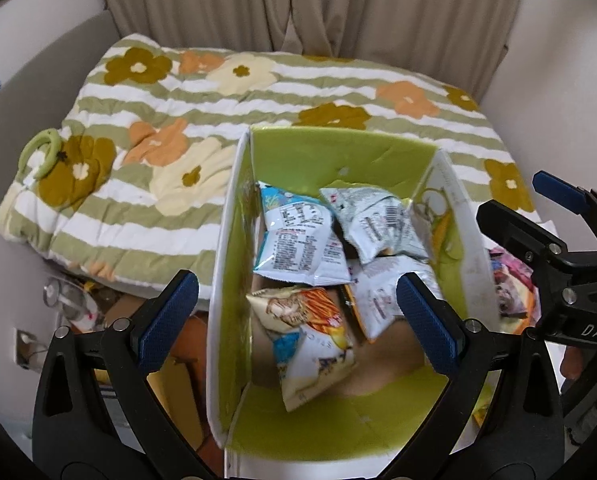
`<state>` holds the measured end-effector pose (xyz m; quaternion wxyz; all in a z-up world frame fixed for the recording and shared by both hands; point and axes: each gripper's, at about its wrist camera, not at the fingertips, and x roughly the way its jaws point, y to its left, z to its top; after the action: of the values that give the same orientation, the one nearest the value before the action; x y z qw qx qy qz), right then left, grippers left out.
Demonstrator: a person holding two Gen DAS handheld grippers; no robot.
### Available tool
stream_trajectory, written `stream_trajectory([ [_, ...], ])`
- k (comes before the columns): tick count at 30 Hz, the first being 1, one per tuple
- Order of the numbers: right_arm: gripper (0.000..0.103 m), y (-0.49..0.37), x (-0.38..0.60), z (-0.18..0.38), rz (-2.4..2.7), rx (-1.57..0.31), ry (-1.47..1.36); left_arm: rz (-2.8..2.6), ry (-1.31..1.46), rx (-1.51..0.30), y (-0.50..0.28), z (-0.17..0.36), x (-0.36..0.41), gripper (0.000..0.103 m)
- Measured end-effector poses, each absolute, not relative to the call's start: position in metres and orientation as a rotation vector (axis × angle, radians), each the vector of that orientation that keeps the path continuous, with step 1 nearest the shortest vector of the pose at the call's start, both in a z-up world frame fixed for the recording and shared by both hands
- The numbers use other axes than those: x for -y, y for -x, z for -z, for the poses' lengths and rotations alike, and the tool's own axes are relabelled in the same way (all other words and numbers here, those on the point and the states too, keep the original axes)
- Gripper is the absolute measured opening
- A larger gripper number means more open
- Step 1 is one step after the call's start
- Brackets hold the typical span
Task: Organize snacks
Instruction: 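Carry both bags over the green box and open both tools to drop them, then move both tools back to the remaining snacks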
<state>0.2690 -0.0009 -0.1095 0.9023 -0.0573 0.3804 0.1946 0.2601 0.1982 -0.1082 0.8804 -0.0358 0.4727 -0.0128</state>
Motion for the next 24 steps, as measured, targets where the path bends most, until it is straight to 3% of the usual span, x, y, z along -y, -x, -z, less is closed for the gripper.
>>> stream_trajectory([
  [15, 0.103, -0.188, 0.078, 0.051, -0.205, -0.645, 0.029, 0.088, 0.029, -0.864, -0.207, 0.062, -0.167, 0.099],
  [24, 0.103, -0.146, 0.165, 0.050, -0.090, -0.621, 0.003, 0.208, 0.000, -0.835, -0.175, 0.050, -0.087, 0.099],
])
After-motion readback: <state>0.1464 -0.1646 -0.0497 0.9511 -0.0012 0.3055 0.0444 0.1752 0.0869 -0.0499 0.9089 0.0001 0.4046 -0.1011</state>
